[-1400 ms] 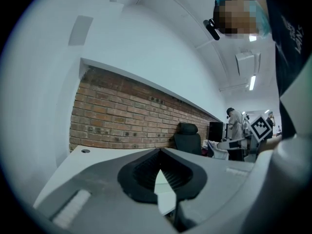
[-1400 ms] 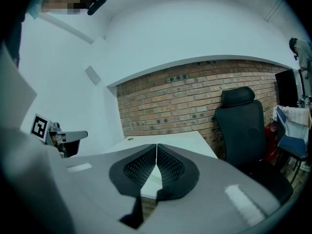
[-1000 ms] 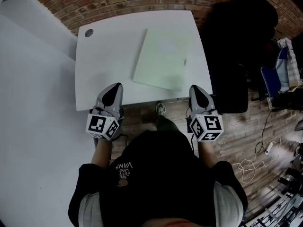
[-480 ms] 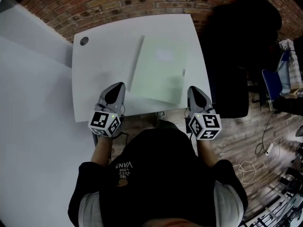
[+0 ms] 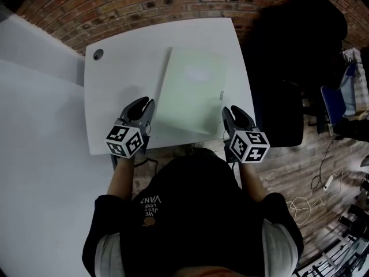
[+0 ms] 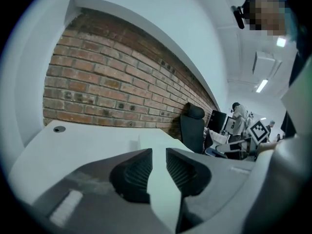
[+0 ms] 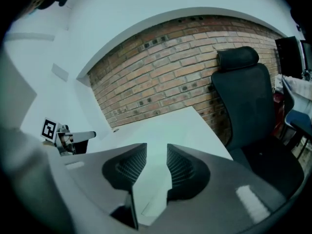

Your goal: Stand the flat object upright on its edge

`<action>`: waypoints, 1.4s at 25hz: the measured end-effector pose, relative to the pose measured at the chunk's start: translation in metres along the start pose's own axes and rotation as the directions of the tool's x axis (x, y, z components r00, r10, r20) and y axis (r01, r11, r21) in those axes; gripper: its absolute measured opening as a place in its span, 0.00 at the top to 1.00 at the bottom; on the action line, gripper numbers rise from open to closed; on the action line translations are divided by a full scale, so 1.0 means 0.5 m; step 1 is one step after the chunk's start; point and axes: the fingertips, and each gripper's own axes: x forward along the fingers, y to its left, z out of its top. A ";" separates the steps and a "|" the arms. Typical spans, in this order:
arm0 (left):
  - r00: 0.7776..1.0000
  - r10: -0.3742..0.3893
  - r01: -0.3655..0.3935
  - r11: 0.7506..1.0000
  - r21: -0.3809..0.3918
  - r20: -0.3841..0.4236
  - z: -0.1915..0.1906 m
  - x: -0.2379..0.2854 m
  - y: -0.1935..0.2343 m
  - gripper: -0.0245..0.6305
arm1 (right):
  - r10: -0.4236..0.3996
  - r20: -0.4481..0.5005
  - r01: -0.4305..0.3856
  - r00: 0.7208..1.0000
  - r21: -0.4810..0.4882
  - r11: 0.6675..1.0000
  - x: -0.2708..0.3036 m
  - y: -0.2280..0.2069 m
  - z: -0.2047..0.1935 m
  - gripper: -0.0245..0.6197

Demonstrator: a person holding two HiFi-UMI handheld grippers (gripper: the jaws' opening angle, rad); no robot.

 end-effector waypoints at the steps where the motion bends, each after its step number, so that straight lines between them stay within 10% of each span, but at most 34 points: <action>1: 1.000 -0.004 0.004 1.000 -0.005 -0.014 -0.003 0.008 0.003 0.83 | 0.014 -0.017 -0.014 1.000 0.019 1.000 0.009 -0.002 -0.005 0.74; 17: 0.937 -0.093 0.078 0.995 -0.059 -0.336 -0.083 0.141 0.017 0.41 | 0.117 -0.216 -0.091 0.969 0.125 0.988 0.120 -0.048 -0.050 0.48; 35: 0.873 -0.187 0.086 0.968 -0.234 -0.450 -0.136 0.211 0.038 0.39 | 0.172 -0.346 -0.110 0.922 0.192 0.975 0.173 -0.050 -0.114 0.47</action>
